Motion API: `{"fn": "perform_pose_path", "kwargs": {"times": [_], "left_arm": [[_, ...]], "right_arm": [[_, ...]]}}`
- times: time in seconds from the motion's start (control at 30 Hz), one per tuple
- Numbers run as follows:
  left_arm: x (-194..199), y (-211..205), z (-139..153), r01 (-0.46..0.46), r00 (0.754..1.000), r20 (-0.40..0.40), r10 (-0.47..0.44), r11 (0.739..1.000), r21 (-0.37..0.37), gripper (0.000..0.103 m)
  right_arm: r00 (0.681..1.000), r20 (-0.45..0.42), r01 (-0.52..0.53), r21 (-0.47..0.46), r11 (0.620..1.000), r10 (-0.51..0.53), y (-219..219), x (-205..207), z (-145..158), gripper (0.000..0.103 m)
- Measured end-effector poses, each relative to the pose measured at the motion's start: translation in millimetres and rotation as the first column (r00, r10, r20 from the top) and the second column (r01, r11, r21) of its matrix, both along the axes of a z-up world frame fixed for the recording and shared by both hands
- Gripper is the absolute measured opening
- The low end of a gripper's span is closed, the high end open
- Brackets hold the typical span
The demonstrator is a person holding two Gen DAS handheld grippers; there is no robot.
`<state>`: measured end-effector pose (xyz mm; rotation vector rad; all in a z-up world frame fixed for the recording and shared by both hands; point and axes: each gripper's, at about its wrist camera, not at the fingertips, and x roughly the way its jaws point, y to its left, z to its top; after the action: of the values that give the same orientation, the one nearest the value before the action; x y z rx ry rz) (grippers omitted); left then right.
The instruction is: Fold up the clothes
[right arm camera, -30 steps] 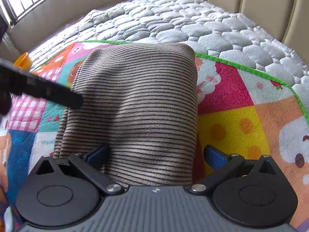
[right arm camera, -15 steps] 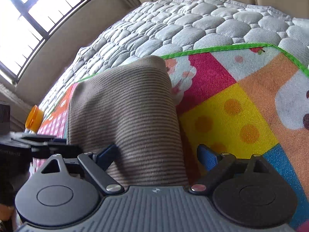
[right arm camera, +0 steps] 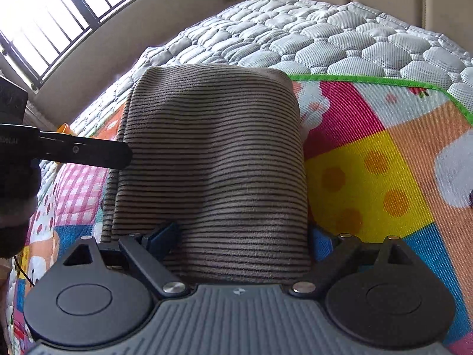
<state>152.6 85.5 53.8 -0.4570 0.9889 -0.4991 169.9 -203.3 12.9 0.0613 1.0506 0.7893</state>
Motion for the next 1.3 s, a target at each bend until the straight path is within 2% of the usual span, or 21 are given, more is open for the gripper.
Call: {"fn": "perform_pose_path", "kwargs": {"times": [0.03,0.1,0.17,0.3,0.33,0.37,0.4,0.43,0.47,0.53,0.6,0.67,0.73,0.77,0.83,0.9,1.0,1.17,1.3], "left_arm": [[1,0,3,-0.015,1.000,0.015,0.014,1.000,0.016,0.047],[4,1,3,-0.055,0.998,0.035,0.051,0.990,0.128,0.047],[6,5,-9,-0.082,0.997,0.021,0.079,0.963,0.256,0.050],[5,24,-32,-0.101,0.990,-0.069,0.127,0.948,0.302,0.047],[3,27,-33,-0.102,0.989,-0.074,0.127,0.955,0.280,0.047],[1,35,-32,-0.110,0.989,-0.074,0.129,0.969,0.219,0.048],[0,39,-29,-0.119,0.989,-0.075,0.131,0.982,0.148,0.051],[0,42,-24,-0.123,0.989,-0.072,0.129,0.989,0.081,0.061],[1,45,-18,-0.126,0.990,-0.070,0.126,0.992,0.014,0.066],[1,40,-4,-0.100,0.995,-0.030,0.099,0.994,-0.049,0.083],[2,28,3,-0.066,0.998,-0.004,0.066,0.997,-0.031,0.086],[1,12,-3,-0.039,0.999,-0.021,0.040,0.998,0.043,0.081],[1,3,-16,-0.027,0.998,-0.050,0.034,0.989,0.142,0.063],[0,-1,-22,-0.022,0.997,-0.063,0.035,0.981,0.194,0.062],[-2,5,-33,-0.016,0.996,-0.079,0.033,0.977,0.214,0.065],[-1,10,-37,-0.022,0.995,-0.096,0.041,0.981,0.192,0.065],[-1,5,-36,-0.002,0.997,-0.070,0.018,0.974,0.225,0.066],[-2,6,-37,0.009,0.998,-0.064,0.007,0.972,0.236,0.067],[-3,9,-38,0.014,0.998,-0.066,0.002,0.972,0.237,0.068]], "right_arm": [[1.000,0.001,0.009,0.010,1.000,-0.009,-3,3,2,0.091],[0.999,-0.018,0.035,0.018,0.999,-0.034,-8,7,2,0.094],[0.997,-0.046,0.055,0.012,0.998,-0.055,-11,8,-3,0.094],[0.999,-0.025,0.031,-0.035,0.999,-0.032,-5,-1,-8,0.093],[1.000,-0.017,0.022,-0.041,0.999,-0.022,-2,-2,-8,0.093],[1.000,-0.008,0.012,-0.046,0.999,-0.013,0,-4,-7,0.088],[1.000,0.008,-0.002,-0.055,0.998,0.003,4,-6,-4,0.077],[0.999,0.030,-0.020,-0.065,0.998,0.022,9,-9,1,0.074],[0.998,0.051,-0.037,-0.076,0.996,0.041,14,-12,5,0.073],[0.993,0.085,-0.071,-0.098,0.993,0.080,21,-21,11,0.073],[0.988,0.092,-0.111,-0.112,0.987,0.122,29,-30,14,0.073],[0.981,0.085,-0.164,-0.109,0.980,0.173,34,-38,15,0.073],[0.970,0.076,-0.222,-0.096,0.970,0.230,35,-41,17,0.073],[0.969,0.069,-0.230,-0.083,0.970,0.236,32,-39,19,0.073],[0.979,0.051,-0.195,-0.043,0.980,0.197,22,-26,21,0.075],[0.994,0.032,-0.105,0.010,0.994,0.105,10,-8,24,0.084],[0.999,-0.025,0.026,0.106,0.994,-0.024,-1,21,24,0.084],[0.990,0.003,0.140,0.096,0.986,-0.141,12,55,16,0.084],[0.975,-0.077,0.215,0.123,0.969,-0.206,21,73,-2,0.084]]}}
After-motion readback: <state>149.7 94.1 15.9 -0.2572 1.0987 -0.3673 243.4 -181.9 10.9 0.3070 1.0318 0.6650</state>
